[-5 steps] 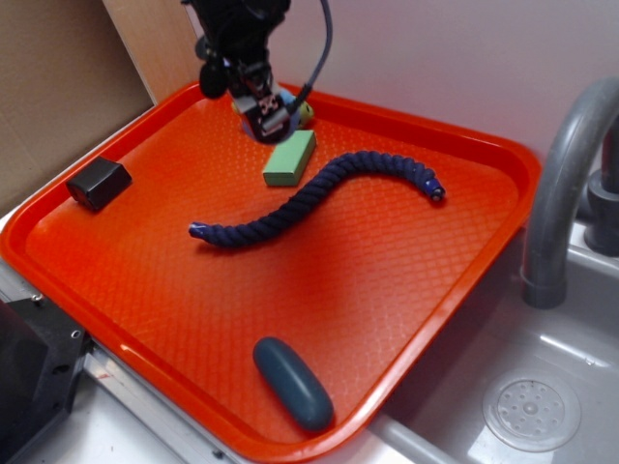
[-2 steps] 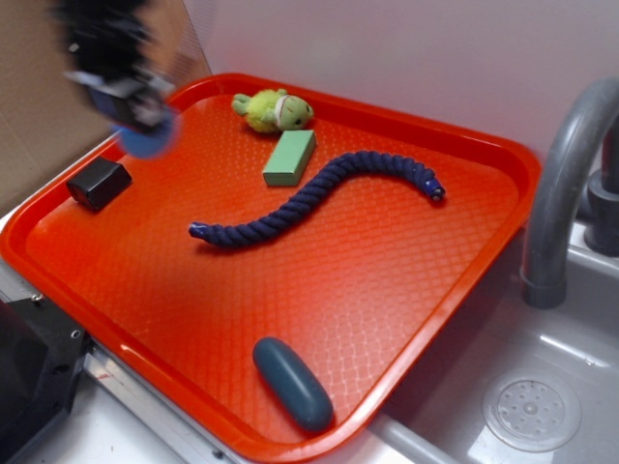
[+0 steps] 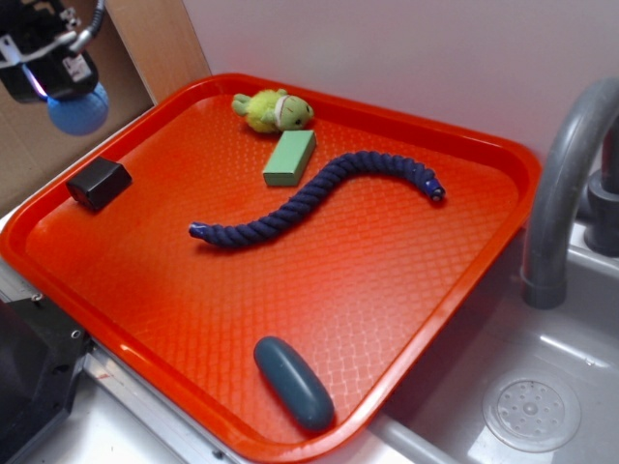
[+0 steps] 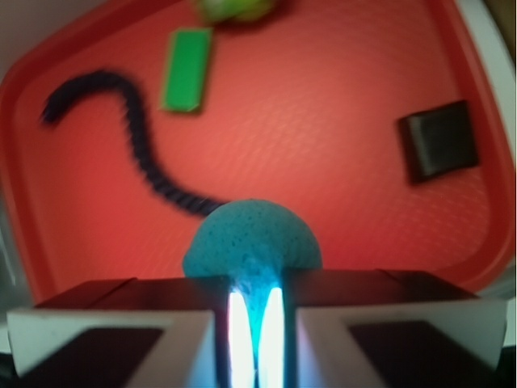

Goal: Grab the blue ball.

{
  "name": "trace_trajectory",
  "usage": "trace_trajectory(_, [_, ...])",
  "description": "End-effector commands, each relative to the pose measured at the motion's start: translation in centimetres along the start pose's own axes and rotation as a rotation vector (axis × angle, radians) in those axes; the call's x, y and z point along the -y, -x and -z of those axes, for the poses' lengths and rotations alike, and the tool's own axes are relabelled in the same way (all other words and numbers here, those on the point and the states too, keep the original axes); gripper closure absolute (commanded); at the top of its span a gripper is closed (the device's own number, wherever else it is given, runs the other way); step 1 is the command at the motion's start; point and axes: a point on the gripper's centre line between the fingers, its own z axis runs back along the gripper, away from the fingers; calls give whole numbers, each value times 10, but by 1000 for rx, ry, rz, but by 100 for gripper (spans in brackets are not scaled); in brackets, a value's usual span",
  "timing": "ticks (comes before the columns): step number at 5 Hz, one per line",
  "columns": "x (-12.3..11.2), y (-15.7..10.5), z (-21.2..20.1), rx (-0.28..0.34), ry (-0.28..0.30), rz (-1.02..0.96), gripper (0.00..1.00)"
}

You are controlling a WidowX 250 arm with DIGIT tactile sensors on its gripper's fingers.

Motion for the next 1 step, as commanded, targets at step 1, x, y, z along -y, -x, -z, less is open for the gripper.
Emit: trace_trajectory(1, [12, -7, -14, 54, -25, -33, 100])
